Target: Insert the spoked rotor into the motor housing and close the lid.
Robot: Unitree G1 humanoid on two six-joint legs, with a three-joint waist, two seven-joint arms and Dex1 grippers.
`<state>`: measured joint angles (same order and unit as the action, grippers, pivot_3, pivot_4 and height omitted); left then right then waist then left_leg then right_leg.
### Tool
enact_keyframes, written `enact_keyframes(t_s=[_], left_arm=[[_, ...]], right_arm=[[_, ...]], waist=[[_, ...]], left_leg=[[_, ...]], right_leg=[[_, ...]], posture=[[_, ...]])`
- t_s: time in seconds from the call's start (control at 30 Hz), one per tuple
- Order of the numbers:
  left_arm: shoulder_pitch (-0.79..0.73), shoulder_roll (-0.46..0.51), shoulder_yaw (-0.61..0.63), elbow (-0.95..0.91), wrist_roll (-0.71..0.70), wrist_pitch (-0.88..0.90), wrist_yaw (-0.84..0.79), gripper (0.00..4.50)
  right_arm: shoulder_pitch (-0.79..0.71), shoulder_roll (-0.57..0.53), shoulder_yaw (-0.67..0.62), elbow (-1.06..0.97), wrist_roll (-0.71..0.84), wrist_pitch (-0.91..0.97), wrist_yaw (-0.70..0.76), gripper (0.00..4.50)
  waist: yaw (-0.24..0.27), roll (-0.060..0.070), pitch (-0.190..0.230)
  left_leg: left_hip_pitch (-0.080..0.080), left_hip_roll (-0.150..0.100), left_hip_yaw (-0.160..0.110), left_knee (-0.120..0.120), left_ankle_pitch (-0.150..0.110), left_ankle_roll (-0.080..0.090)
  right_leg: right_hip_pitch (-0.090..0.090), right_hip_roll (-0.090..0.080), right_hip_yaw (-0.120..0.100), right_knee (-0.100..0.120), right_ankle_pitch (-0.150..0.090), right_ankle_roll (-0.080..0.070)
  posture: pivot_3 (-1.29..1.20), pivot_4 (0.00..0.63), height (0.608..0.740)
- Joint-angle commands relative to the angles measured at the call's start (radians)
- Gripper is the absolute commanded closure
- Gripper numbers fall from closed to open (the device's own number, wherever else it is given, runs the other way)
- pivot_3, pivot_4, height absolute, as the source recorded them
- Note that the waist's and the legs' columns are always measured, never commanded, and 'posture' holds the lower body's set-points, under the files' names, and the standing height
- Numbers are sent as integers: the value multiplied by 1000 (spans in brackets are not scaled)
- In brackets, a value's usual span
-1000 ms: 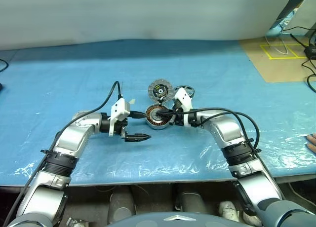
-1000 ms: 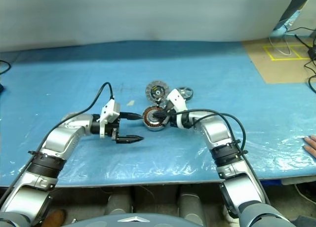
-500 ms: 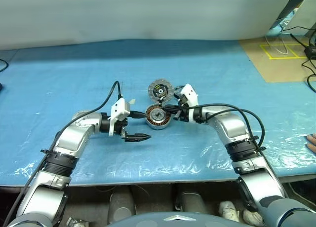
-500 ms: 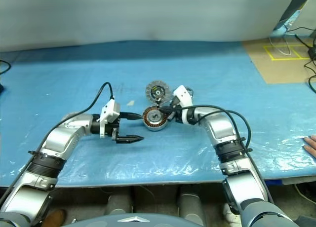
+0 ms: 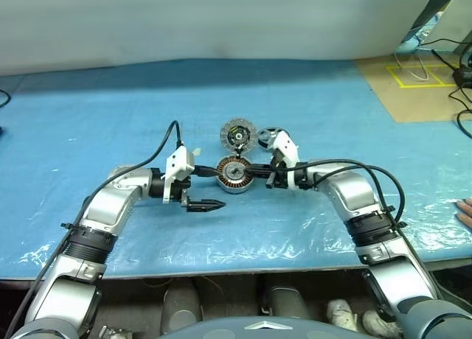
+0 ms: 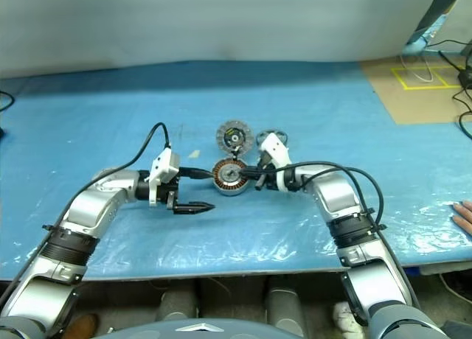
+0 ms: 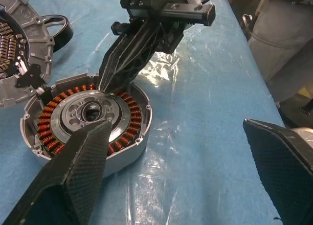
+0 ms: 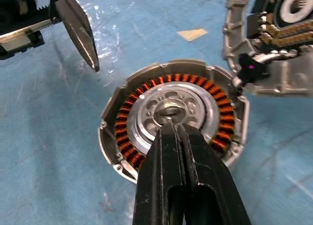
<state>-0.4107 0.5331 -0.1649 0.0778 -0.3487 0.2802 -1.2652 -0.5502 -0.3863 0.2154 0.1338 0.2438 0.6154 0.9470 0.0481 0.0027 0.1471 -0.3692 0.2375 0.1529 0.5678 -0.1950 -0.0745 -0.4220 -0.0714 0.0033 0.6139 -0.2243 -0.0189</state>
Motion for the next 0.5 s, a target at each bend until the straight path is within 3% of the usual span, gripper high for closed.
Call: enact_keyframes(t_s=[0.03, 0.2, 0.5], left_arm=[[0, 10, 5, -24, -6, -8, -8, 0], [-1, 11, 3, -24, -3, -13, -6, 0], [-4, 6, 2, -17, -2, -17, -4, 0]], right_arm=[[-16, 10, 16, -51, 5, -20, 4, 4466], [-13, 5, 73, 14, -73, -88, -11, 4466], [-5, -7, 70, 4, -59, -84, 6, 4466]], waist=[[0, 0, 0], [-3, 0, 0], [-3, 0, 0]], left_leg=[[0, 0, 0, 0, 0, 0], [0, 0, 0, 0, 0, 0], [1, 0, 0, 1, 0, 0]], right_leg=[[0, 0, 0, 0, 0, 0], [0, 0, 0, 0, 0, 0], [0, 0, 1, 1, 0, 0]], posture=[[0, 150, 740], [0, 150, 740], [0, 150, 740]])
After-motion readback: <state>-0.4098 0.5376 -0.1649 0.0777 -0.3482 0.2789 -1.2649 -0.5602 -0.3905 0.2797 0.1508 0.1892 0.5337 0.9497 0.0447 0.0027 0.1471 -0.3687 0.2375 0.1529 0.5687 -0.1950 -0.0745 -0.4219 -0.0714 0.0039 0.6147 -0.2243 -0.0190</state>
